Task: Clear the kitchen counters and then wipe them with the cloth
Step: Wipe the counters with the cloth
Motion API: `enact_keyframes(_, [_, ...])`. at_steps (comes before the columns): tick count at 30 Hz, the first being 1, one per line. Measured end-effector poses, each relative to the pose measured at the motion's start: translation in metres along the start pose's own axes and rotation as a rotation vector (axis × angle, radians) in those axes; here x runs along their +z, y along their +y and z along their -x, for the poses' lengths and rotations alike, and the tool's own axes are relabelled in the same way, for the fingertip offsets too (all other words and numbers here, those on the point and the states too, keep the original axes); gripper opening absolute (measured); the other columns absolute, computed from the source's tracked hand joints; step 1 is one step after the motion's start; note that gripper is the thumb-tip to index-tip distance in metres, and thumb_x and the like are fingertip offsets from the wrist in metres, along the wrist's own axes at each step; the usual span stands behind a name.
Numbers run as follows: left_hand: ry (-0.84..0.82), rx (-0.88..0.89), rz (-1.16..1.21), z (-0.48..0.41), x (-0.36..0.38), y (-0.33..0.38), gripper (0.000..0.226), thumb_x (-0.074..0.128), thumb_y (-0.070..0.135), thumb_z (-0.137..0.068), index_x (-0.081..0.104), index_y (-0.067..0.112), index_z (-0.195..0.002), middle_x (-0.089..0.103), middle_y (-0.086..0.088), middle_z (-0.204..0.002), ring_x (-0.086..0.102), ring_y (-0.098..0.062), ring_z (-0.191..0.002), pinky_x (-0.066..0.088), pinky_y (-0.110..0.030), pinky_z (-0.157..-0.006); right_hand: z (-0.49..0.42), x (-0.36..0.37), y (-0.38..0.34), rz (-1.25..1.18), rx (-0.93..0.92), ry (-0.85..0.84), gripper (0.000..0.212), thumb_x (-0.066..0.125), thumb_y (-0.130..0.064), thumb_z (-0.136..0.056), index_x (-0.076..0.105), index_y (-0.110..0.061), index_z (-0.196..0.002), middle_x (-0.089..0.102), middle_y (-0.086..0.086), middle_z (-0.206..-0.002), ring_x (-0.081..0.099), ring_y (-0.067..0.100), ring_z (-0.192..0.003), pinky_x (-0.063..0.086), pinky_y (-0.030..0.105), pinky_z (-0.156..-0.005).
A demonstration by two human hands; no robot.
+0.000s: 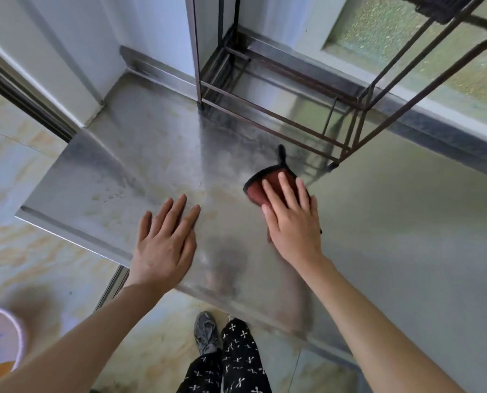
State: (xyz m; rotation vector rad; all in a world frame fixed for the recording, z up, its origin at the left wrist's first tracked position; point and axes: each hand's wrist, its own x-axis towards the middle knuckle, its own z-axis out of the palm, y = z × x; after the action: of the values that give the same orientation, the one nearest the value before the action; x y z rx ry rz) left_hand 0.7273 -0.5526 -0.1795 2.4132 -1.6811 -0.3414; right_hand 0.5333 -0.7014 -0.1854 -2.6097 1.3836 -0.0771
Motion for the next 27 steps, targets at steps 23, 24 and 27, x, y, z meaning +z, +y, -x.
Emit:
enact_keyframes(23, [-0.043,0.003,-0.039,-0.001,0.003,-0.003,0.045,0.027,0.037,-0.095,0.039,0.028,-0.137,0.035,-0.001,-0.148,0.029,-0.022,-0.137,0.023,-0.048,-0.11,-0.091,0.012,-0.06,-0.047,-0.322,0.014,0.046,0.033,-0.041,-0.095,0.043,-0.028,-0.138,0.037,0.006,-0.149,0.029,0.038,-0.136,0.026,0.059,-0.106])
enact_keyframes(24, [-0.042,0.006,-0.04,-0.001,0.004,-0.004,0.045,0.026,0.037,-0.096,0.04,0.028,-0.137,0.035,-0.001,-0.148,0.029,-0.022,-0.137,0.023,-0.048,-0.11,-0.079,0.014,-0.065,-0.048,-0.422,-0.008,0.045,0.035,-0.04,-0.095,0.043,-0.028,-0.138,0.036,0.005,-0.149,0.028,0.037,-0.137,0.025,0.058,-0.106])
enact_keyframes(27, [-0.036,0.018,-0.034,-0.001,0.004,-0.005,0.045,0.025,0.039,-0.097,0.041,0.027,-0.137,0.038,-0.001,-0.147,0.031,-0.023,-0.137,0.024,-0.049,-0.109,-0.059,0.014,-0.059,-0.038,-0.574,-0.068,0.045,0.038,-0.038,-0.097,0.038,-0.03,-0.141,0.032,0.002,-0.151,0.023,0.033,-0.14,0.024,0.053,-0.108])
